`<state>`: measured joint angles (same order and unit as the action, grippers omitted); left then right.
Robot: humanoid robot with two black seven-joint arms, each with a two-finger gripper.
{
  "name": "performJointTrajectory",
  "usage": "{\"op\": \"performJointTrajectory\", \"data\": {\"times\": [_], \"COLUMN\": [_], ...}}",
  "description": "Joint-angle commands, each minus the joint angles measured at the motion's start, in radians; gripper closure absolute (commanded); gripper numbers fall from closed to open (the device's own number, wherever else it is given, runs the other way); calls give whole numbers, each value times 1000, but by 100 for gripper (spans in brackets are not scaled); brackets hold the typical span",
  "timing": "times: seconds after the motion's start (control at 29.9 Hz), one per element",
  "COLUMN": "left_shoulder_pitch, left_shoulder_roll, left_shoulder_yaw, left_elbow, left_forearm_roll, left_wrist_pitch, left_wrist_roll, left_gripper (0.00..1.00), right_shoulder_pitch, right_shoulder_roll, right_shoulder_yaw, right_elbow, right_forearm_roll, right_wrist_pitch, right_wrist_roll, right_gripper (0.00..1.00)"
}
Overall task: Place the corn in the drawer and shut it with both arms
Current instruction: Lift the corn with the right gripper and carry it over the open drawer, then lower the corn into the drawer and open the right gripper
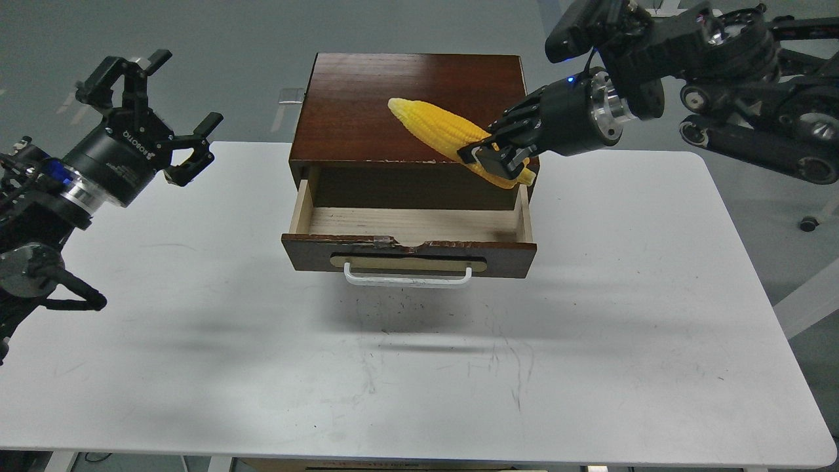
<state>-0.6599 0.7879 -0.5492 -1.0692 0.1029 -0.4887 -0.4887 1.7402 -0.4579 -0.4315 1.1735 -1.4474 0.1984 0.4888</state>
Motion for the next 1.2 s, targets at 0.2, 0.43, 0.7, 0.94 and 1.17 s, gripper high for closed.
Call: {"op": "performJointTrajectory", "data": {"times": [0.2, 0.43, 0.7, 0.94, 1.17], "left_shoulder_pitch": [3, 2, 2, 3, 3], "left_shoulder_roll": [25, 30, 42, 48, 48], "left_shoulder_yaw": [0, 0, 0, 0, -2], "left_elbow": [-2, -3, -3, -3, -3], "left_forearm_roll": [-2, -2, -2, -2, 0], "left_wrist_pitch": [0, 0, 0, 0, 0], "left_wrist_roll": [0, 0, 0, 0, 0], "left_gripper": [0, 0, 0, 0, 0], "right_shoulder_pitch": [-2, -18, -41, -54, -51], "right_shoulder_roll": [131, 209, 269, 268, 257], "right_shoulder_yaw": [-131, -200, -237, -259, -256], "right_elbow": [-17, -90, -138, -144, -138], "right_forearm_roll": [-44, -44, -45, -45, -42], "right_wrist_pitch": [-249, -361, -376, -376, -378], "right_wrist_roll": [0, 0, 0, 0, 0], "right_gripper": [90, 90, 82, 63, 25]}}
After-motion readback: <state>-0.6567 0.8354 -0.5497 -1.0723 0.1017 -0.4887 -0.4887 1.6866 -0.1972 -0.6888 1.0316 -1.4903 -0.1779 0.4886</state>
